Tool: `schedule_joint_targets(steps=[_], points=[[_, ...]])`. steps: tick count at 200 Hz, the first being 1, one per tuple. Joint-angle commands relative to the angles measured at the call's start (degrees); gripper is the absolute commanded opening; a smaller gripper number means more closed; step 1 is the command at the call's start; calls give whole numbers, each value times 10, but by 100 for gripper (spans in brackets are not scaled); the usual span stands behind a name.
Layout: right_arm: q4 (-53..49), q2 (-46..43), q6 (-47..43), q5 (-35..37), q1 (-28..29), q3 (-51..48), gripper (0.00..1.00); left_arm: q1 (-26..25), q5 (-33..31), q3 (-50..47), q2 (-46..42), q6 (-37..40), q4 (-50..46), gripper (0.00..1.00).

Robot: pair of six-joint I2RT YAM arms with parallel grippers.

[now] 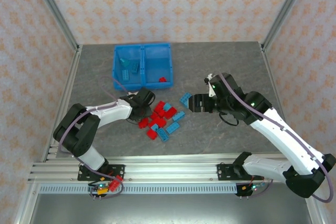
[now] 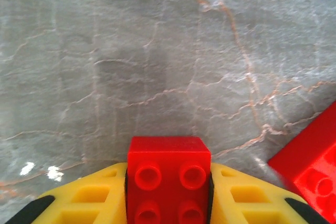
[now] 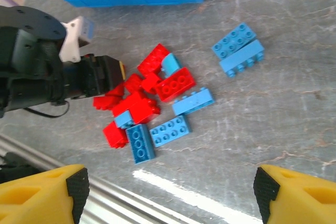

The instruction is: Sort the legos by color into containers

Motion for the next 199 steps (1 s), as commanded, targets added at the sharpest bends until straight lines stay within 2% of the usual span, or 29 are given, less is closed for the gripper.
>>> schedule_joint_targets(steps=[1,37,74,120,140,173,199], points=[[-24,-2,11,-52,2,23,84,-4,-52,47,-50,31,-87,32],[-18,-17,20,-42,2,15,84,-4,-129,212,-57,113,-148,27],[-10,-21,31,-27,2,10,85,9,-180,407,54,183,-159,27],[9,-42,64,-26,2,-3,85,45,-180,592,245,256,-97,27],[4,-51,70,-24,2,-4,85,50,-171,671,327,276,-100,27],[-11,-64,78,-16,3,-4,85,63,-144,776,430,242,-144,28],[-15,-76,83,-12,2,-8,86,65,-135,788,454,231,-146,34]])
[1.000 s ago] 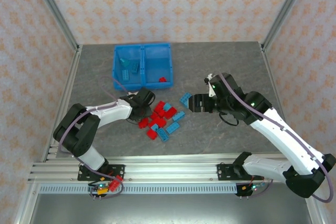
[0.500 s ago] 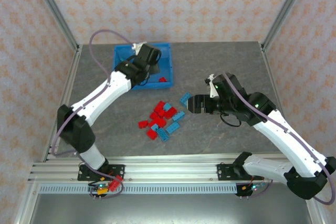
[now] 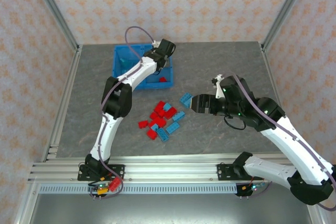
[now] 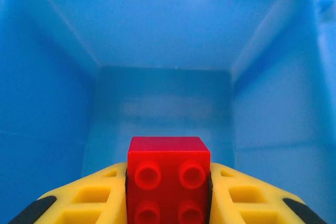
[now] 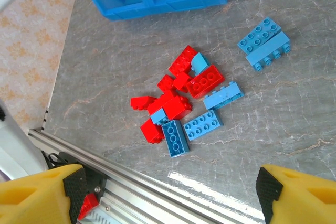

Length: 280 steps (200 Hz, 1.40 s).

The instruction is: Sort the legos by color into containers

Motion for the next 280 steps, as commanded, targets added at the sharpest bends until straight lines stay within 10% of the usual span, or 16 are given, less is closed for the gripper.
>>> schedule_joint_targets(steps=[1,79,129,223,280], points=[[-12,-18,14,20,2,-9,86,7,5,35,-6,-13,-23,35],[-10,-24,24,30,2,-16,86,9,32,19,-77,11,-35,60],[26,-15,79,101,2,-63,89,-1,119,-193,-347,25,48,60],[224,206,166,96,-44,-123,97,-156,398,-553,-816,578,-56,78],[246,409,153,77,-79,-71,85,-214,472,-672,-908,691,-154,100]])
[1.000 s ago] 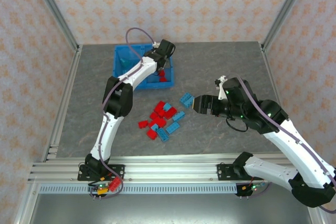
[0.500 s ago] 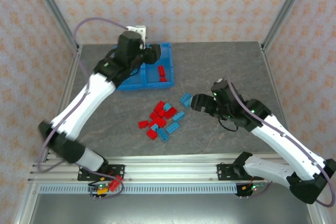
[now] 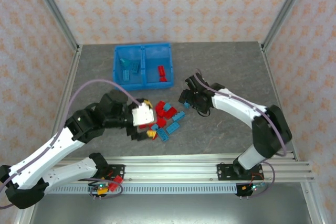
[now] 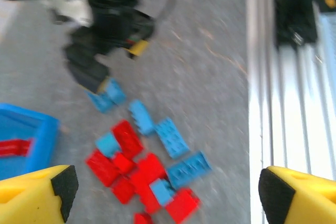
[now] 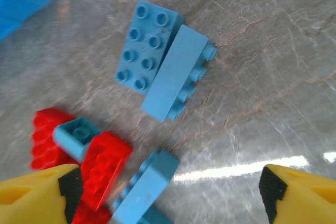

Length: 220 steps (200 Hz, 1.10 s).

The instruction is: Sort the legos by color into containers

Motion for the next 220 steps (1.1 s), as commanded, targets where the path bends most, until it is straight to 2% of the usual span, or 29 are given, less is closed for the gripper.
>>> schedule_joint_targets(steps=[1,35,90,146,176,197,220], points=[[24,48,-6,-1,-16,25,85,-15,55,-22,-28,83,-57,100],[28,111,-26,-17,-23,44,79,-15,47,-38,-26,91,-56,100],[52,115,-15,-16,-29,2,59,-15,59,-52,7,95,-23,100],[72,85,-18,-18,-59,-46,37,-16,70,-52,28,97,-8,100],[65,59,-55,3,-63,-52,34,-16,72,-57,30,95,-2,100],[55,38,-91,24,-64,-52,26,-17,74,-62,30,88,9,100],[35,-18,-118,36,-62,-53,21,-16,57,-70,21,43,45,100]])
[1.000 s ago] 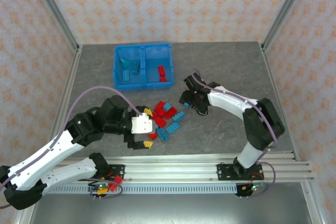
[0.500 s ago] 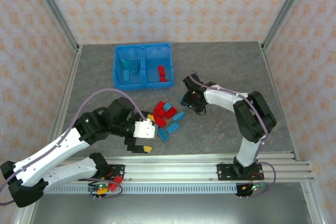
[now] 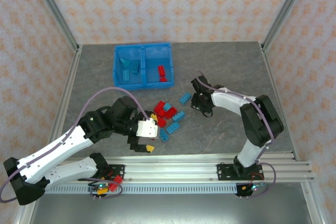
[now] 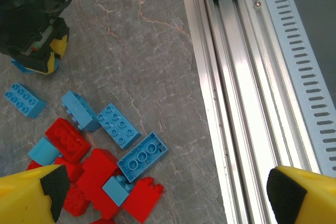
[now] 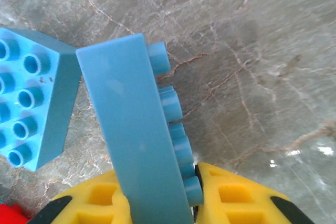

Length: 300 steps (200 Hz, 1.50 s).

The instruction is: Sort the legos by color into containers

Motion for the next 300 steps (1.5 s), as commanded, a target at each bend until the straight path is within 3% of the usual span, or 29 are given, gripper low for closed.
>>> schedule_joint_targets(steps=[1,35,59,96,112,125,154,202,242,271,300], points=[[-29,-72,-48,38,-1,-4,21,-4,-7,-15,-12,-45,52,100],[-11,-275,-89,45,18,-34,20,-4,-159,-71,-84,-263,210,100],[-11,-336,-131,21,56,6,21,-3,-302,-64,-111,-383,215,100],[12,-235,-206,25,169,137,22,-2,-461,-23,-107,-441,147,100],[24,-153,-209,32,176,204,23,-2,-514,-20,-102,-470,130,100],[18,-76,-213,46,176,267,23,6,-557,-16,-88,-536,114,100],[-63,113,-224,92,170,447,20,55,-531,-3,-47,-682,53,100],[-149,341,-160,41,118,657,19,127,-437,-80,-83,-773,85,100],[-155,426,-137,12,109,730,23,134,-441,-75,-80,-794,40,100],[-178,451,-128,-7,106,777,38,134,-427,-101,-78,-840,47,100],[-196,427,-135,-1,106,783,44,134,-409,-127,-62,-898,56,100]])
